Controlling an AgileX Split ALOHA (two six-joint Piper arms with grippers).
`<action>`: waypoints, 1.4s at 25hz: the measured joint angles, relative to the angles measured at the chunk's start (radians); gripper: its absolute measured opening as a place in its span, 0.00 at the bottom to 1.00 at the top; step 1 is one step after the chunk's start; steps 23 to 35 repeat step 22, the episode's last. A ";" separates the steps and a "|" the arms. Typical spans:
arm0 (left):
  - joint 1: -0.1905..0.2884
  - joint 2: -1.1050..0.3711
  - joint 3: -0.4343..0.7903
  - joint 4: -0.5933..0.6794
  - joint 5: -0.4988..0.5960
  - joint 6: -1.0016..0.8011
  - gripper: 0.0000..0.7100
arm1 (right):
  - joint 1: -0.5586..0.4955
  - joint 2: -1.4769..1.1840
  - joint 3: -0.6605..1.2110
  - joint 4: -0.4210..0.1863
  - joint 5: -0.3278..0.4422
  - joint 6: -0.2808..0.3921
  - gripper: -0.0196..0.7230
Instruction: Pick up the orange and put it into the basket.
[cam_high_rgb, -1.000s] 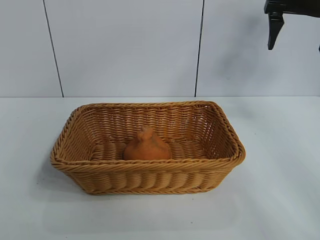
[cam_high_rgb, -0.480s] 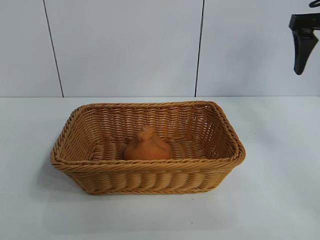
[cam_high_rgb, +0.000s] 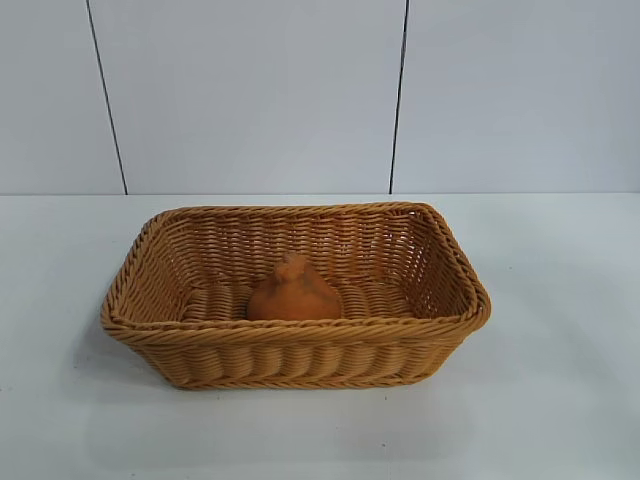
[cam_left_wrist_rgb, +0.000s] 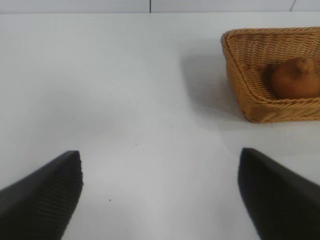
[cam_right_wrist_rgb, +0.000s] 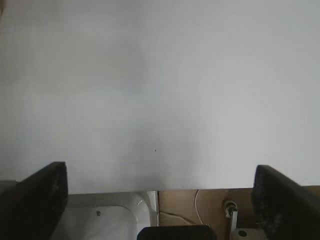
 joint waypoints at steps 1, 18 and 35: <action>0.000 0.000 0.000 0.000 0.000 0.000 0.85 | 0.000 -0.049 0.026 0.003 0.004 0.000 0.96; 0.000 0.000 0.000 0.000 0.002 0.000 0.85 | 0.000 -0.751 0.042 0.014 -0.010 0.000 0.96; 0.000 0.000 0.000 0.000 0.002 0.000 0.85 | 0.000 -0.761 0.042 0.014 -0.010 0.000 0.96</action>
